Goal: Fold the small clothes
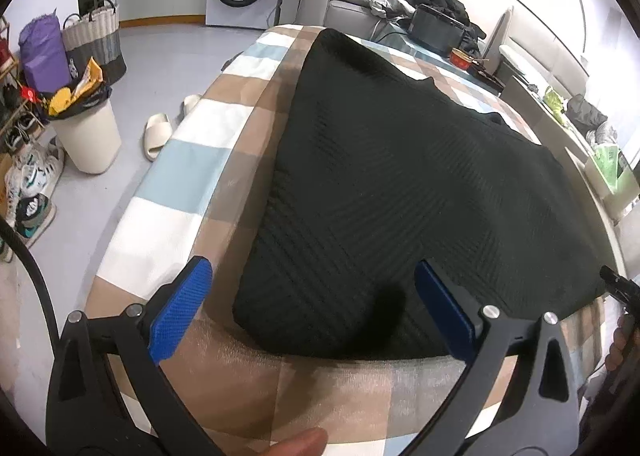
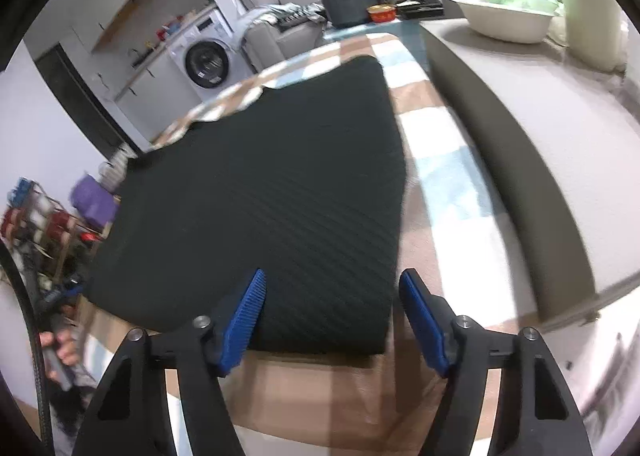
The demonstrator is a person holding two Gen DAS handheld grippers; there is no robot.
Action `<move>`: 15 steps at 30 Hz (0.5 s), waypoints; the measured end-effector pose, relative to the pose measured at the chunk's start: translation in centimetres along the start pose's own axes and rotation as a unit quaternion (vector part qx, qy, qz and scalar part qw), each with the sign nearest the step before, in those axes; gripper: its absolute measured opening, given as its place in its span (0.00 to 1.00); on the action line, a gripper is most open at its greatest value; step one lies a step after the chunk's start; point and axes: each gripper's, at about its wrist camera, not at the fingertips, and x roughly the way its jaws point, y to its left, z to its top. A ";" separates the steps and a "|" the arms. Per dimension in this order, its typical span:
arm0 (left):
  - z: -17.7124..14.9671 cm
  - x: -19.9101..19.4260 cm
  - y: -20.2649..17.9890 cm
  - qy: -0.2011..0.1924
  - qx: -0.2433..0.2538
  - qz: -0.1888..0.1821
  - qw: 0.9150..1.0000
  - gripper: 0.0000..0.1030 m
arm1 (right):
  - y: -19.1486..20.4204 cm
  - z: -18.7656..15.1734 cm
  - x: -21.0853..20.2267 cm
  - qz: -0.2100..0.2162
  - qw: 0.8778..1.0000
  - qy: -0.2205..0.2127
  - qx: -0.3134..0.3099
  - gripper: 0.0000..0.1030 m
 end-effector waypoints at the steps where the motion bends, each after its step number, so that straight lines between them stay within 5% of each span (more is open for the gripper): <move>1: -0.1 0.0 0.1 0.001 0.000 -0.004 1.000 0.94 | 0.2 0.2 -0.2 0.016 1.000 -0.002 0.000 0.69; 4: -0.2 -0.1 0.1 0.005 0.005 -0.024 1.000 0.84 | 0.5 0.5 -1.0 0.077 0.997 -0.012 0.003 0.69; 8: -0.3 -0.1 -0.2 0.005 0.009 -0.032 0.999 0.76 | 0.3 1.0 -0.9 0.094 0.995 -0.016 0.008 0.69; 15: -0.3 0.0 0.4 0.001 -0.012 -0.042 0.999 0.60 | -1.0 0.7 1.2 0.042 0.999 -0.003 0.006 0.31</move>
